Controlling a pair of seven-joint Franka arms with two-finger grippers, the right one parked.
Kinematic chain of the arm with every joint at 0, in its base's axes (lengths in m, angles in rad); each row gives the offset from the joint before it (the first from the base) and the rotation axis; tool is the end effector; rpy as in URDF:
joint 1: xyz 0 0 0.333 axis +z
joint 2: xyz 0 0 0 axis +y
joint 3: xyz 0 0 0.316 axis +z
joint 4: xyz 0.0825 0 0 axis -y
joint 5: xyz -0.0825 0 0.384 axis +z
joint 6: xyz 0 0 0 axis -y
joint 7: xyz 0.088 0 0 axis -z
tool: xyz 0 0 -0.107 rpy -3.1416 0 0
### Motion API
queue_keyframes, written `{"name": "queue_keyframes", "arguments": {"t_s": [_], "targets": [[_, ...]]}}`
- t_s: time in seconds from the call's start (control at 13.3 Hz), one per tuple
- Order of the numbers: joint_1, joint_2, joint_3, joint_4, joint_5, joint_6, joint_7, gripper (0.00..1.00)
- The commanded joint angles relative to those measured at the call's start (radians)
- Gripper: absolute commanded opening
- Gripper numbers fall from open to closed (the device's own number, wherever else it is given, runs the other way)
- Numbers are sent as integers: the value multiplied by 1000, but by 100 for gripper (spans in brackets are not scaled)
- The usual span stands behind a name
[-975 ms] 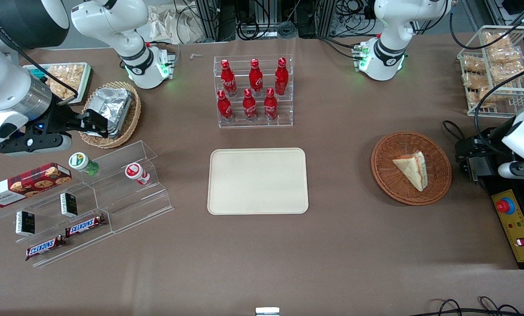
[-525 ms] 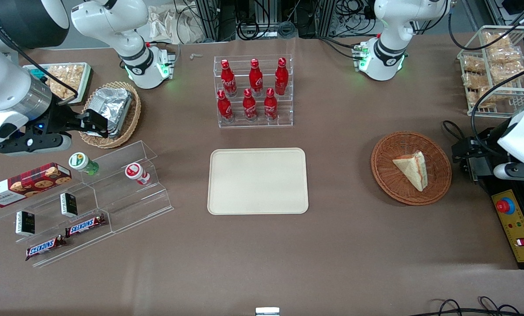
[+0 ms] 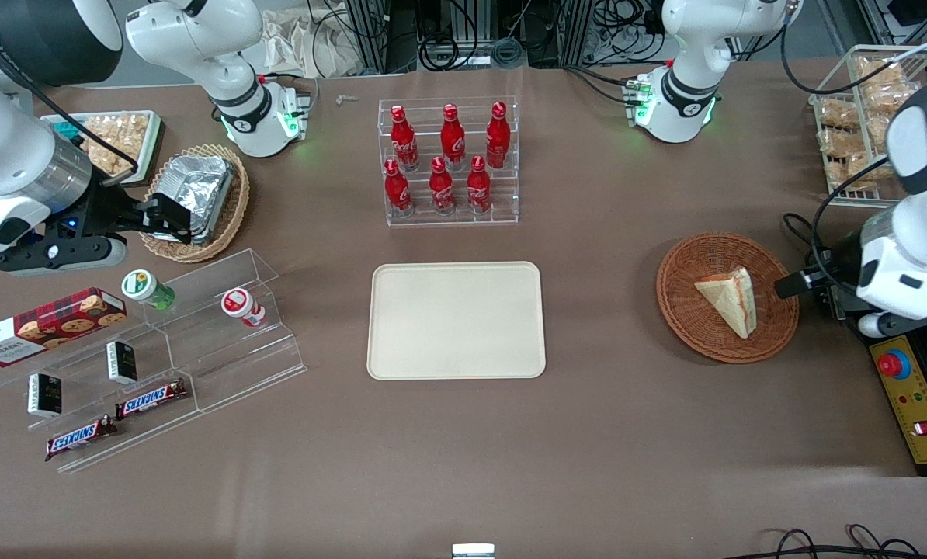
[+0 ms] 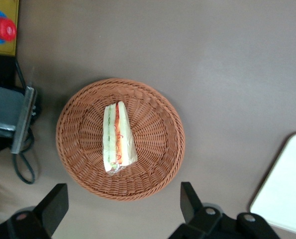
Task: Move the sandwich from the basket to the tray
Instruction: 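Move the left gripper over the wrapped sandwich in the wicker basket, then lower the left gripper onto the sandwich and close on it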
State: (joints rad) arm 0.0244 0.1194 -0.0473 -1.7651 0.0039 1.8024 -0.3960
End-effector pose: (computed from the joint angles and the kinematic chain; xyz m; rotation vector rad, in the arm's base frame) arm 0.5891 -0.0121 0.4831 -3.0699 -0.5779 0.1259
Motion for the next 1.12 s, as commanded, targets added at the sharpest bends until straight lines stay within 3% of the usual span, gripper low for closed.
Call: {"name": "queue_keyframes", "arguments": {"t_s": [0.0,0.22,0.45,1.05], "targets": [[3,-148,0,-311,11,199,-217,100],[-3,-158,-8,-456,103,356,-363,100],[-4,-150,-8,-526,159,426,-374,100],[2,-54,-6,-583,163,549,-371,100]]}}
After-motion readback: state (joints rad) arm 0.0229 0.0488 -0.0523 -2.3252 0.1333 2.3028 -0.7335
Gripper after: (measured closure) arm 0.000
